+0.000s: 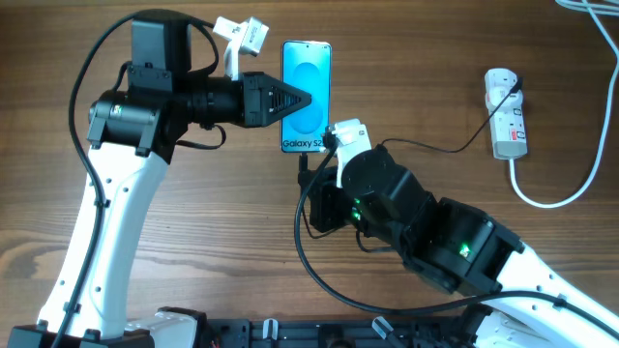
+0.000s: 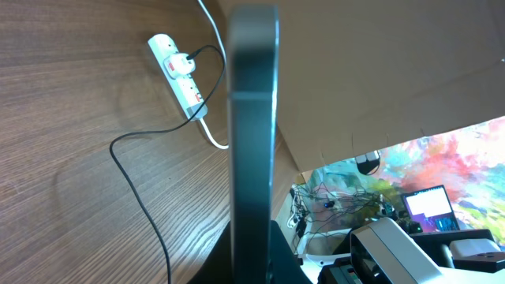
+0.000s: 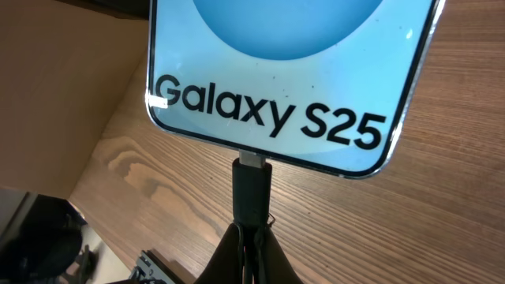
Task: Plug charger to phone and switch on socket
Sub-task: 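Push the USB-C plug up into the phone's bottom port, then lower the phone flat onto the table with the left gripper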
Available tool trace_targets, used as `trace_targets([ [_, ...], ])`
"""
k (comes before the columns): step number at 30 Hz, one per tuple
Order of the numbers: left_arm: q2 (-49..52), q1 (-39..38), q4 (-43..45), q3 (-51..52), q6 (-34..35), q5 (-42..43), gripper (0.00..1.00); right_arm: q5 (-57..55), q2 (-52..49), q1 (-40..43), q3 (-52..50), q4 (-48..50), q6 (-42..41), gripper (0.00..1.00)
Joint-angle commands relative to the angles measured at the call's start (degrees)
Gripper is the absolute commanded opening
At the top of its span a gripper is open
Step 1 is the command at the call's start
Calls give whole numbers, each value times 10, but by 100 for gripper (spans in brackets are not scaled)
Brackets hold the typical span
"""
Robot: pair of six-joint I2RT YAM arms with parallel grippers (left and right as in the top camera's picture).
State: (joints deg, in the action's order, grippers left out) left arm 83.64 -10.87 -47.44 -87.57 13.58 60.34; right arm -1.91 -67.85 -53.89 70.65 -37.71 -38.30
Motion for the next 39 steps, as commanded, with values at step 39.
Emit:
trace_targets([
  [39,-2,-3,-28,-2,-27,22,4,-29,3,15,36,35,23,4],
])
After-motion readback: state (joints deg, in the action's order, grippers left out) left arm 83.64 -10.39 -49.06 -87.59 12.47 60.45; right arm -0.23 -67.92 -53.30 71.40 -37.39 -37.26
